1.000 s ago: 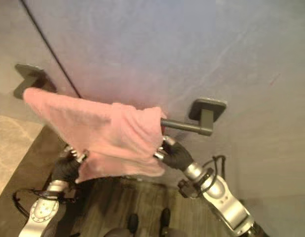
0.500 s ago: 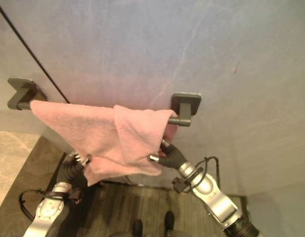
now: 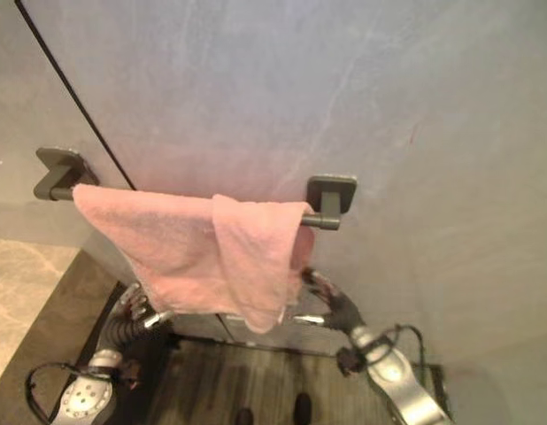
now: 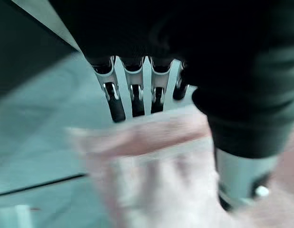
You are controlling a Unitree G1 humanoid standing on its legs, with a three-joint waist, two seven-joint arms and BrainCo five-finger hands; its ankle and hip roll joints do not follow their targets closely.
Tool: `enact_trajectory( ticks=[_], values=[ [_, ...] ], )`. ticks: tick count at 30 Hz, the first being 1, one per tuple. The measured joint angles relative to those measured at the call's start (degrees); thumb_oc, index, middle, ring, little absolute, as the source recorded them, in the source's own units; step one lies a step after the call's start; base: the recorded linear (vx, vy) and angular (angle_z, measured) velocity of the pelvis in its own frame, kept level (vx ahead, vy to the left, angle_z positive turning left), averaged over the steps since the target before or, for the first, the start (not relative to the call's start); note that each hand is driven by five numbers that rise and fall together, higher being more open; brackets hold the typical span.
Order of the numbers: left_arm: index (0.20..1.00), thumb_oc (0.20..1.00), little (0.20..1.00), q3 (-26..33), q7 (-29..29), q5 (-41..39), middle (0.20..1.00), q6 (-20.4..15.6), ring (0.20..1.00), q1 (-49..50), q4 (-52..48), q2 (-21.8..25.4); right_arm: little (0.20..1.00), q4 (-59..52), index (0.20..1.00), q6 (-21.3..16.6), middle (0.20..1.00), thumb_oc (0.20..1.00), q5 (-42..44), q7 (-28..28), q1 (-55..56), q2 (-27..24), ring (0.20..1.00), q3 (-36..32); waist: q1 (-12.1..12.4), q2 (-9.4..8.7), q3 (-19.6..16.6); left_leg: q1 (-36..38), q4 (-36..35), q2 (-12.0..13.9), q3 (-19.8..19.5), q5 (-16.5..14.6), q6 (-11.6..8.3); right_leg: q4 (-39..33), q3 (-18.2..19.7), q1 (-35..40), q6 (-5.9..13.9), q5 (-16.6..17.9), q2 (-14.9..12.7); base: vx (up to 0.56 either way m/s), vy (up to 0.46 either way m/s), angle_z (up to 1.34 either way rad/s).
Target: Put brush and paste in cup on sink, flatten towel.
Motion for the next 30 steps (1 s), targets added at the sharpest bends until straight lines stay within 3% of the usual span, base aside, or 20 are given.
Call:
enact_trajectory(
  ticks=[5, 10, 13, 16, 20, 23, 24, 27, 28, 30],
  values=[
    [1.0, 1.0, 1.0, 8.08, 3.56, 1.82, 1.0, 1.0, 1.0, 3.55, 0.41, -4.46, 1.0, -0.55, 1.0, -0.15, 1.0, 1.0, -1.37, -5.25, 9.59, 2.42, 1.0, -14.82, -2.82, 0.41, -0.2, -0.65, -0.21, 0.25, 0.0, -0.14, 0.2, 0.0, -0.05, -0.44, -0.01, -0.01, 0.22, 0.0, 0.0, 0.0],
    [1.0, 1.0, 1.0, 17.08, 11.14, 8.17, 1.0, 0.8, 1.0, 4.22, -5.03, -5.95, 1.0, -11.29, 1.0, -1.5, 1.0, 1.0, -7.67, -10.35, 13.06, 3.19, 1.0, -23.47, -3.33, 1.02, -0.34, -1.09, -0.21, 0.34, 0.09, -0.17, 0.24, 0.0, 0.02, -1.03, 0.08, 0.09, 0.32, 0.0, 0.001, -0.01],
    [1.0, 1.0, 1.0, 23.84, 18.5, 14.4, 1.0, -1.6, 1.0, 3.83, -12.38, -5.27, 1.0, -20.15, 1.0, -7.74, 1.0, 1.0, -15.02, -15.15, 11.07, 2.58, 1.0, -28.18, -3.39, 0.8, -0.71, -1.54, 0.03, 0.41, 0.05, 0.03, 0.06, 0.0, -0.05, -1.35, 0.09, 0.17, 0.37, 0.0, 0.0, 0.0],
    [1.0, 1.0, 1.0, 24.61, 22.51, 18.22, 1.0, -2.66, 1.0, 3.29, -15.09, -3.81, 1.0, -24.56, 1.0, -10.3, 1.0, 1.0, -17.75, -17.16, 8.18, 1.98, 1.0, -26.62, -3.14, 0.49, -1.07, -1.63, 0.04, 0.41, 0.07, 0.07, -0.08, 0.0, -0.04, -1.44, 0.06, 0.12, 0.38, 0.0, 0.0, 0.0],
    [1.0, 1.0, 1.0, 27.76, 27.57, 26.96, 1.0, -3.09, 1.0, 2.04, -19.5, -0.18, 1.0, -32.29, 1.0, -13.18, 1.0, 1.0, -24.21, -18.41, 3.25, -5.22, 1.0, -20.35, -2.48, -0.08, -1.52, -1.61, 0.08, 0.41, 0.1, 0.13, -0.12, 0.01, -0.08, -1.37, 0.04, 0.15, 0.36, -0.02, 0.008, 0.0],
    [1.0, 1.0, 1.0, 27.56, 28.26, 30.26, 1.0, -3.2, 1.0, 0.69, -21.86, 2.85, 1.0, -32.55, 1.0, -14.19, 1.0, 1.0, -27.26, -18.32, 0.03, -9.15, 1.0, -15.82, -2.16, -0.35, -1.68, -1.51, 0.09, 0.37, 0.03, 0.15, -0.13, 0.01, -0.09, -1.21, 0.1, 0.12, 0.32, -0.04, 0.006, 0.0],
    [1.0, 1.0, 1.0, 26.65, 28.25, 33.72, 1.0, -3.31, 1.0, 0.7, -23.61, 7.95, 1.0, -32.39, 1.0, -14.2, 1.0, 1.0, -29.52, -18.47, -2.86, -13.06, 1.0, -12.01, -1.63, -0.57, -1.82, -1.48, 0.09, 0.35, 0.07, 0.13, -0.14, 0.01, -0.09, -1.23, 0.11, 0.13, 0.29, 0.0, 0.0, 0.0],
    [1.0, 1.0, 1.0, 25.11, 27.58, 37.43, 1.0, -4.35, 1.0, 1.65, -25.49, 16.97, 1.0, -32.2, 1.0, -14.87, 1.0, 1.0, -32.86, -18.6, -6.59, -17.1, 1.0, -9.53, -0.73, -0.33, -1.67, -1.46, 0.06, 0.34, -0.02, 0.12, -0.14, 0.01, -0.09, -1.17, 0.11, 0.13, 0.26, 0.0, 0.0, 0.0],
    [1.0, 1.0, 1.0, 24.5, 26.66, 38.4, 1.0, -5.06, 1.0, 2.42, -25.68, 21.55, 1.0, -32.2, 1.0, -14.99, 1.0, 1.0, -33.49, -18.58, -9.14, -20.55, 1.0, -7.0, -0.76, -0.14, -1.55, -1.44, 0.07, 0.33, 0.02, 0.13, -0.14, 0.01, -0.1, -1.17, 0.09, 0.15, 0.27, 0.0, 0.0, 0.0],
    [1.0, 1.0, 1.0, 23.38, 25.81, 39.72, 1.0, -5.9, 1.0, 2.46, -25.66, 25.11, 1.0, -31.71, 1.0, -15.26, 1.0, 1.0, -35.06, -18.54, -11.35, -23.49, 1.0, -5.17, -0.81, 0.23, -1.38, -1.27, 0.06, 0.27, 0.03, 0.12, -0.14, 0.02, -0.1, -1.04, 0.09, 0.15, 0.25, 0.0, 0.0, 0.0]
  ],
)
